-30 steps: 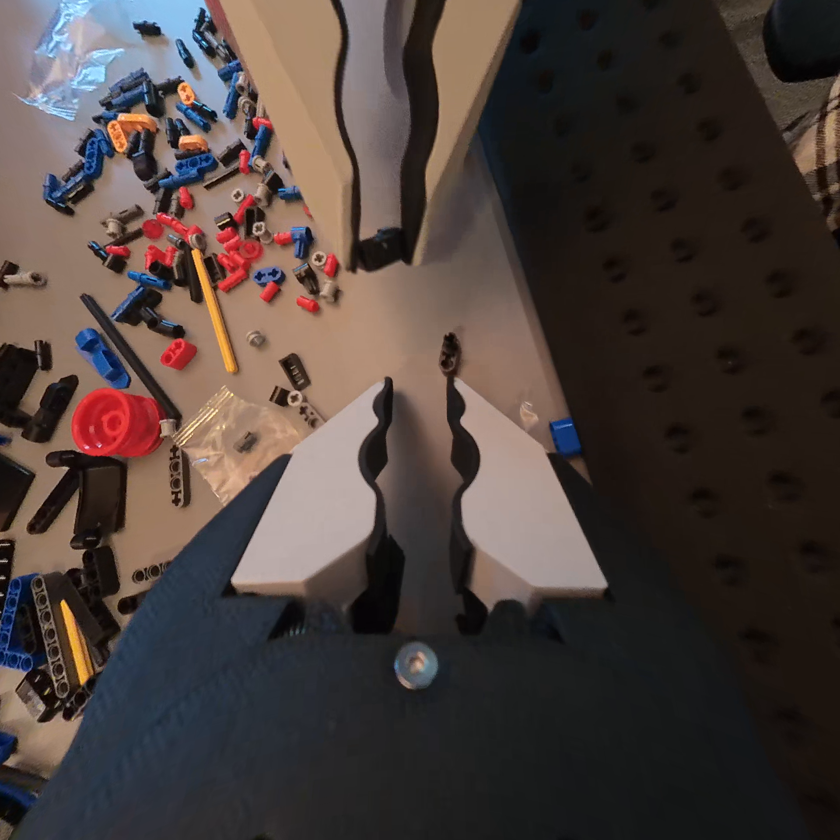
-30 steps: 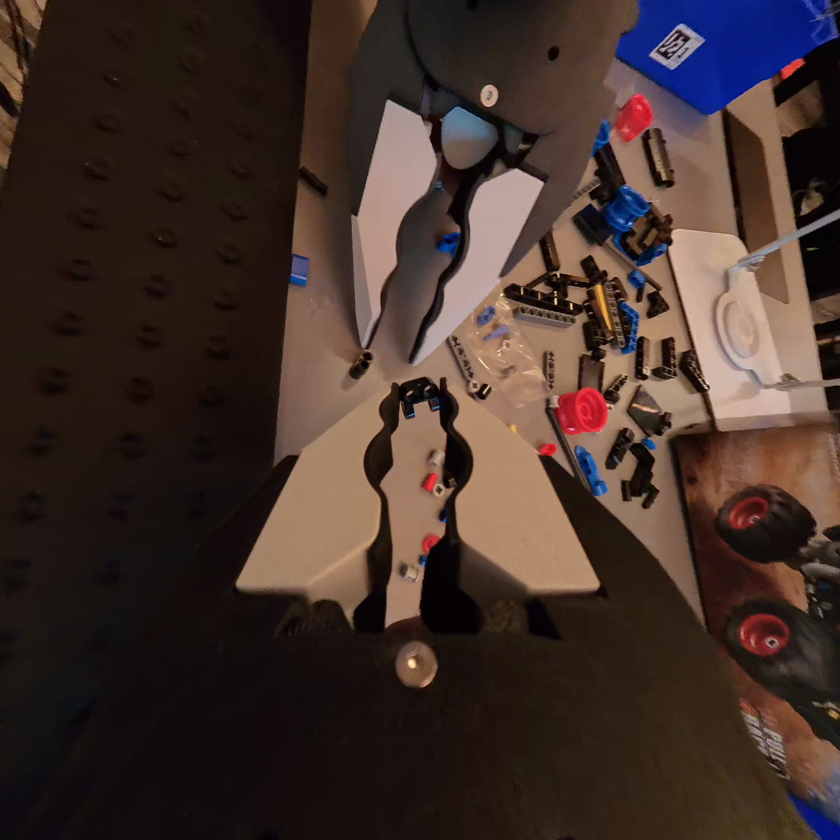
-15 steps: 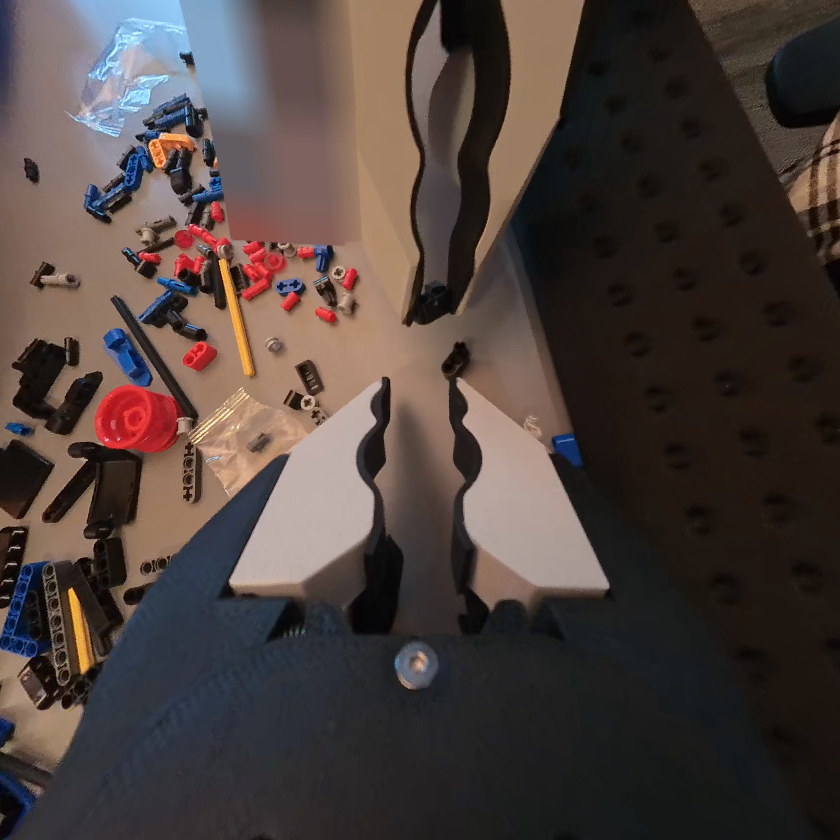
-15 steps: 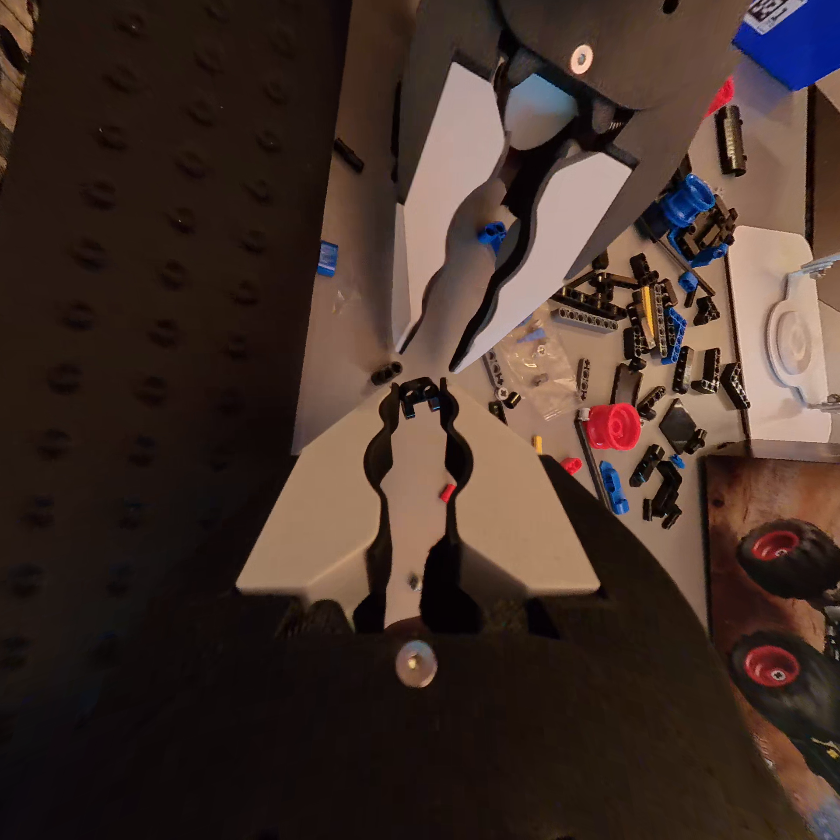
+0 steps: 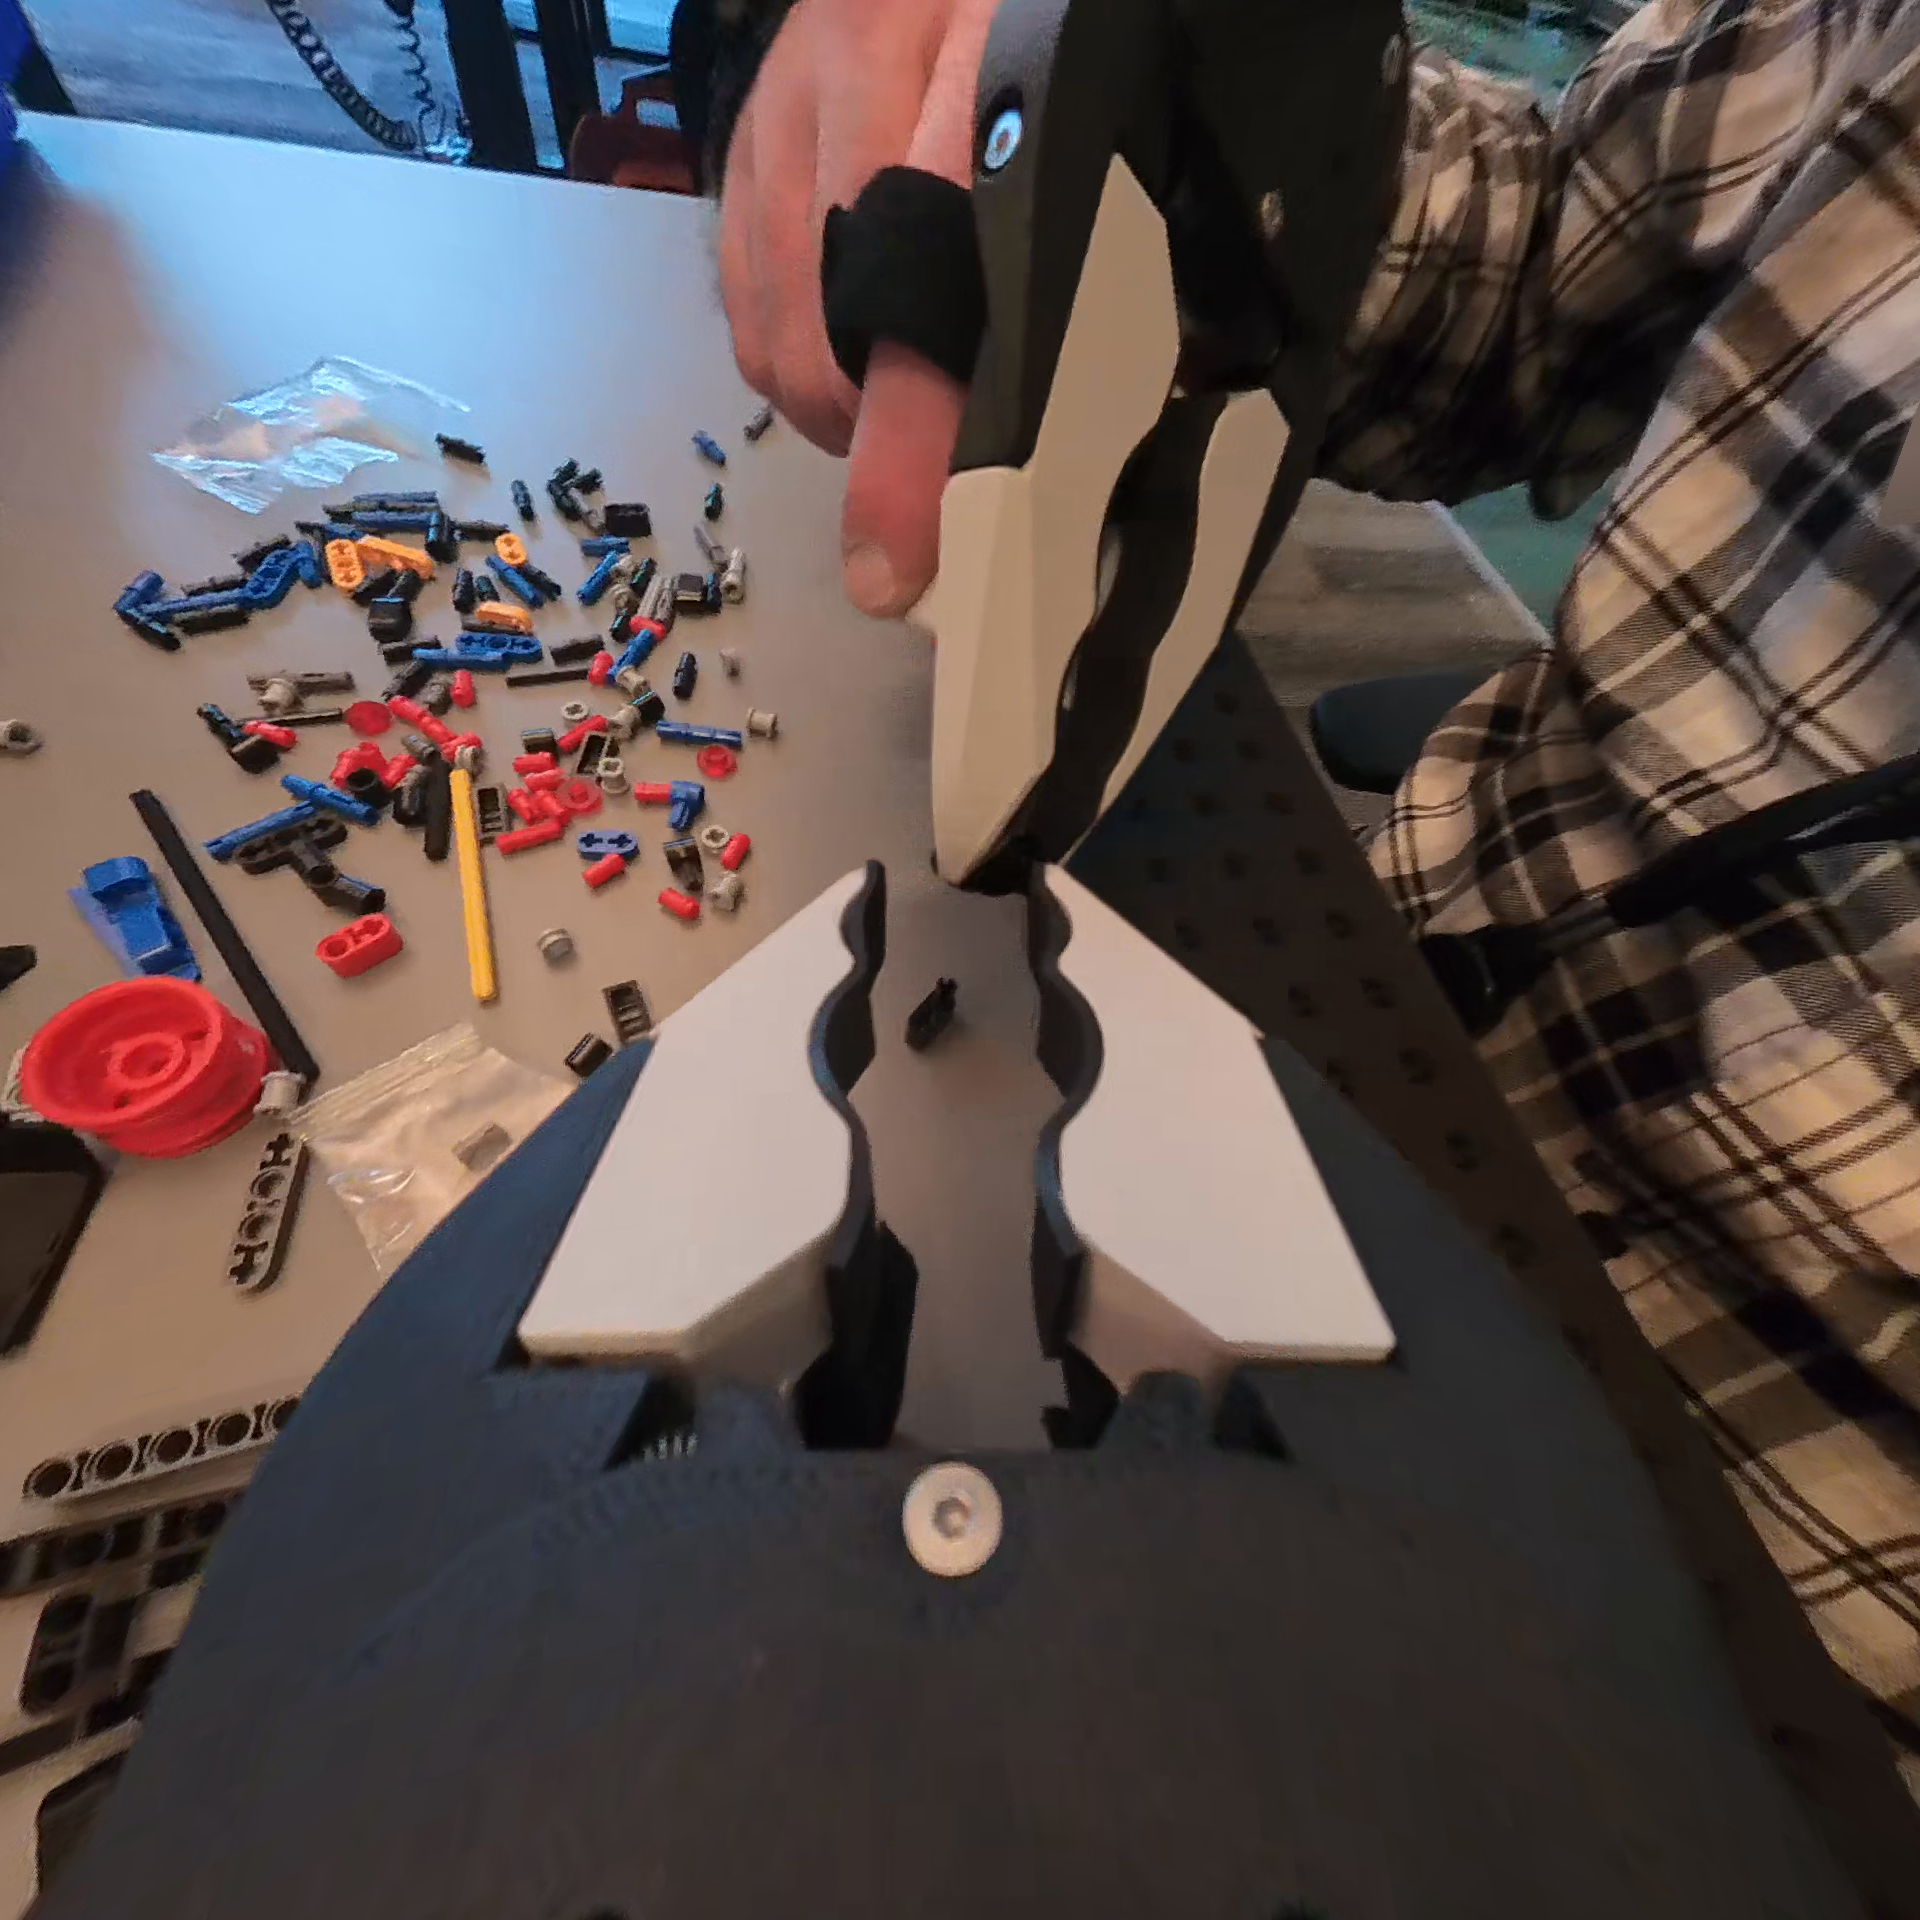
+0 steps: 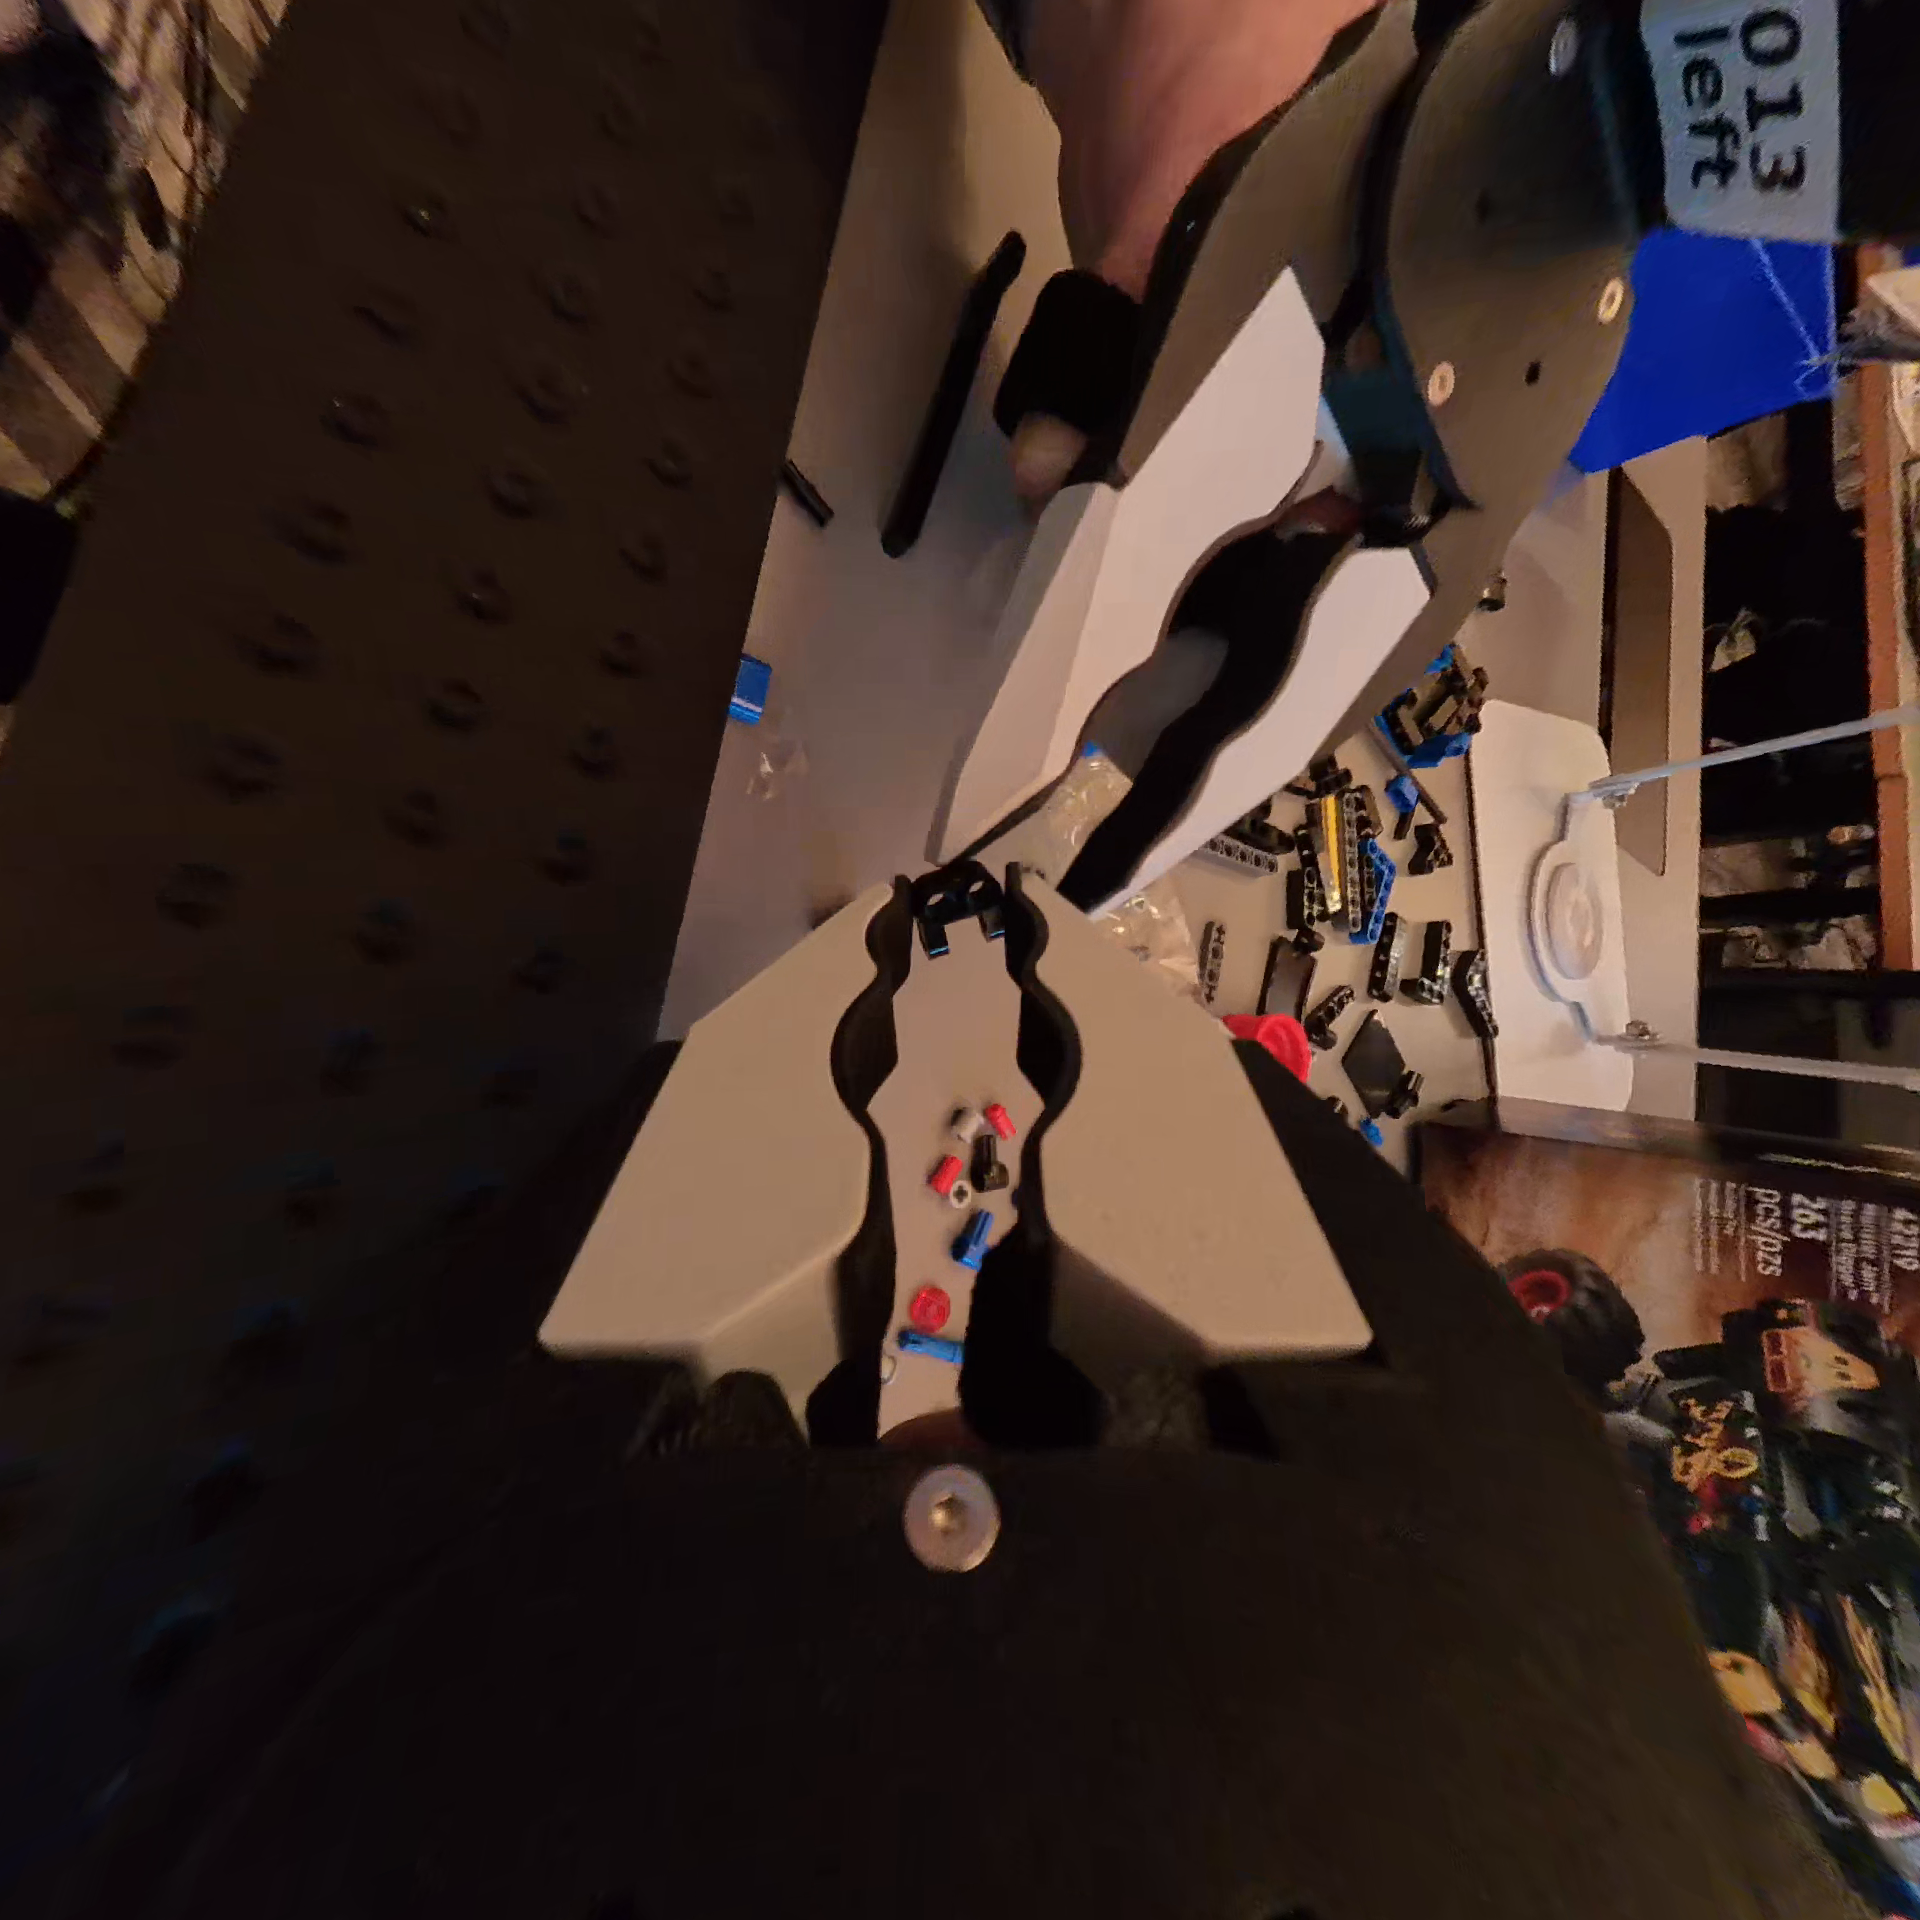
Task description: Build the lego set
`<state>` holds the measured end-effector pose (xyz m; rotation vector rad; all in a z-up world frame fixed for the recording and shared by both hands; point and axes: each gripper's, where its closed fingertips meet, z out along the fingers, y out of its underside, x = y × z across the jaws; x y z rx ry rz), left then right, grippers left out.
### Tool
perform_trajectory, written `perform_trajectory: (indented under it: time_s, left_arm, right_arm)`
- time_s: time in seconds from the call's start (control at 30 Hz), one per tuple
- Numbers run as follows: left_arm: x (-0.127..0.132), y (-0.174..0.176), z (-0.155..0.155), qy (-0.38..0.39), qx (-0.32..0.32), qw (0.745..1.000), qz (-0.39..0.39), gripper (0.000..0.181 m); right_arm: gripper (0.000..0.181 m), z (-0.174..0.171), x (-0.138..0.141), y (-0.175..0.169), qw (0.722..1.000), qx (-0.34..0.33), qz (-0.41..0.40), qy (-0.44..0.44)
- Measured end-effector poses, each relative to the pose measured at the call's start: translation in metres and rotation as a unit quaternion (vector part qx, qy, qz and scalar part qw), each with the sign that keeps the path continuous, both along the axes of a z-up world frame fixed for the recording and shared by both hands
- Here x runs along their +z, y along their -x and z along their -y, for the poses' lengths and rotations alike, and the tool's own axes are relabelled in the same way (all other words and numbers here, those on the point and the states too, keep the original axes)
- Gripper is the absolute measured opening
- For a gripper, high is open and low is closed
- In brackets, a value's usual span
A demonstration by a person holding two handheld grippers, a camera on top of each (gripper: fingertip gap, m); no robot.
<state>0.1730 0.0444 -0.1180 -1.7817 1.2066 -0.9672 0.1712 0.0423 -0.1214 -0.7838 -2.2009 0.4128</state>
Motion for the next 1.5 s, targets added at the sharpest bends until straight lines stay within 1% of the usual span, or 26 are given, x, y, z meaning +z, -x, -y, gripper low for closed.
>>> perform_trajectory:
  time_s: [0.03,0.1,0.17,0.2,0.27,0.3,0.37,0.43,0.5,0.63,0.8,0.97,1.07,1.17,1.33,1.5]
  left_arm:
    - [0.001,-0.002,0.002,-0.003,-0.008,1.000,0.002,0.027]
    - [0.000,-0.005,0.007,-0.006,-0.025,1.000,0.001,0.018]
    - [-0.002,-0.005,0.005,-0.014,-0.022,1.000,-0.003,0.018]
    - [-0.001,-0.004,0.005,-0.009,-0.023,1.000,0.004,0.018]
    - [0.002,-0.001,0.001,-0.018,-0.012,1.000,0.010,0.018]
    - [0.004,0.000,0.000,-0.025,-0.008,1.000,0.014,0.018]
    - [0.012,0.000,0.000,-0.028,-0.007,0.999,0.034,0.018]
    - [0.013,0.000,0.000,-0.026,-0.007,0.999,0.041,0.018]
    - [0.013,-0.002,0.001,-0.017,-0.012,0.999,0.048,0.017]
    - [0.010,-0.001,0.000,-0.023,-0.014,0.999,0.041,0.018]
    - [-0.006,0.001,-0.001,-0.039,-0.011,0.999,-0.010,0.017]
    - [-0.024,0.004,-0.003,-0.061,-0.005,0.996,-0.070,0.018]
    - [-0.026,0.003,-0.002,-0.077,-0.004,0.993,-0.084,0.017]
    - [-0.030,0.007,-0.006,-0.109,0.006,0.987,-0.121,0.017]
    - [-0.043,0.003,-0.003,-0.121,-0.004,0.981,-0.151,0.010]
    - [-0.044,0.003,-0.002,-0.131,-0.004,0.979,-0.156,0.006]
  right_arm:
    - [0.017,0.001,0.001,0.001,1.000,0.002,-0.003,-0.005]
    - [0.017,0.004,0.002,0.001,1.000,0.007,-0.002,-0.007]
    - [0.017,0.003,-0.001,0.001,1.000,0.004,0.002,-0.011]
    - [0.018,0.002,0.000,0.002,1.000,-0.002,-0.001,-0.005]
    - [0.026,0.000,0.004,0.002,1.000,-0.023,-0.007,0.017]
    - [0.026,-0.002,0.007,0.002,0.998,-0.041,-0.016,0.035]
    - [0.023,-0.006,0.012,0.000,0.994,-0.070,-0.036,0.073]
    - [0.016,-0.010,0.010,-0.002,0.993,-0.082,-0.050,0.071]
    - [0.006,-0.006,0.009,-0.002,0.993,-0.078,-0.062,0.068]
    - [0.005,-0.006,0.006,0.000,0.993,-0.075,-0.061,0.065]
    - [0.003,-0.007,-0.010,-0.002,0.997,-0.060,-0.012,0.039]
    - [0.003,-0.006,-0.021,-0.003,0.998,-0.053,0.023,0.034]
    - [0.003,-0.005,-0.028,-0.005,0.997,-0.048,0.047,0.034]
    - [0.003,-0.006,-0.036,-0.006,0.996,-0.041,0.074,0.025]
    - [0.003,-0.005,-0.043,-0.006,0.994,-0.026,0.105,0.009]
    - [0.003,-0.004,-0.043,-0.004,0.992,-0.017,0.126,-0.007]
